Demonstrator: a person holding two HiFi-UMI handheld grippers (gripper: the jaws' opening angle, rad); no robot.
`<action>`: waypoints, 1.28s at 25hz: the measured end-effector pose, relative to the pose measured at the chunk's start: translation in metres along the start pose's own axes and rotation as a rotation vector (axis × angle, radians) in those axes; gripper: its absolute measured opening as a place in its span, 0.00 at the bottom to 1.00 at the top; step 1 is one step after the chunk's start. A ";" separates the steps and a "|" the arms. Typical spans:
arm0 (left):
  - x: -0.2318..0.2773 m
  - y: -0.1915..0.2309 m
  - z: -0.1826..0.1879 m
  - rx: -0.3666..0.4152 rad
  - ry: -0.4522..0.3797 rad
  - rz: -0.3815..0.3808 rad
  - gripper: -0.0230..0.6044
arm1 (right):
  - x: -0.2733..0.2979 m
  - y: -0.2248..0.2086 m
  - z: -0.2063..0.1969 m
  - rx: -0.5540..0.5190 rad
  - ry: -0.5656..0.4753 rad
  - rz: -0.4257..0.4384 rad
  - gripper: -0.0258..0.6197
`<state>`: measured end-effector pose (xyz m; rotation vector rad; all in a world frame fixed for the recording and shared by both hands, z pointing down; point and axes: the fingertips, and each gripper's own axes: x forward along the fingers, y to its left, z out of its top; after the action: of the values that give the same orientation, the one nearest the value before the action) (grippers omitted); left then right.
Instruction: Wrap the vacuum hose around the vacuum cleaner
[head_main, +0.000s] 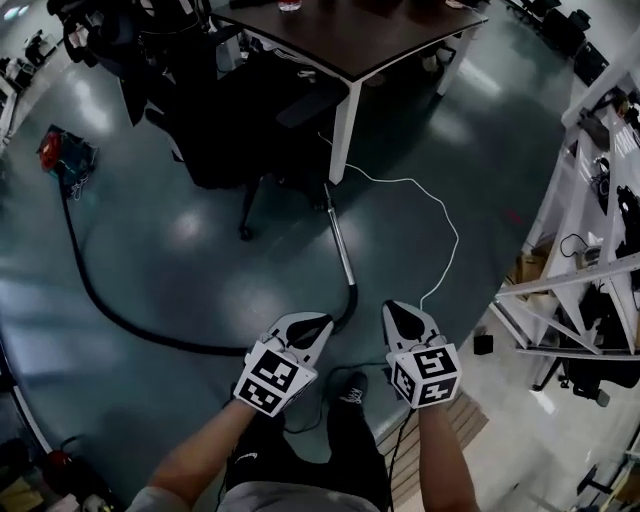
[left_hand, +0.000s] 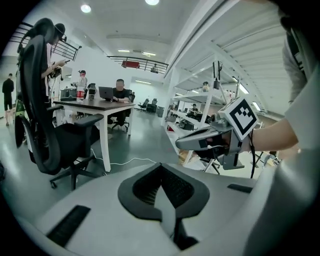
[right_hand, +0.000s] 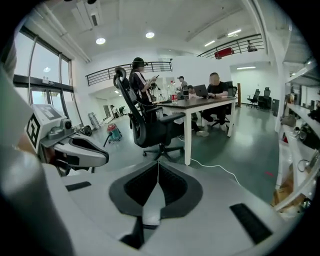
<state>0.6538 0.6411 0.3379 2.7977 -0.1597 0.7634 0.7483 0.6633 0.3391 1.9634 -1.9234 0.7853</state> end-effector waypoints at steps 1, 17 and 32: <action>0.014 0.005 -0.008 -0.003 0.008 0.006 0.05 | 0.012 -0.008 -0.011 0.000 0.017 0.015 0.04; 0.247 0.127 -0.299 -0.089 0.100 0.003 0.05 | 0.288 -0.130 -0.307 -0.081 0.214 0.038 0.22; 0.379 0.187 -0.475 -0.159 0.108 0.053 0.05 | 0.462 -0.195 -0.526 -0.041 0.345 -0.005 0.38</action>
<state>0.7172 0.5652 0.9657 2.6052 -0.2643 0.8715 0.8274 0.5856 1.0573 1.6776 -1.7155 0.9997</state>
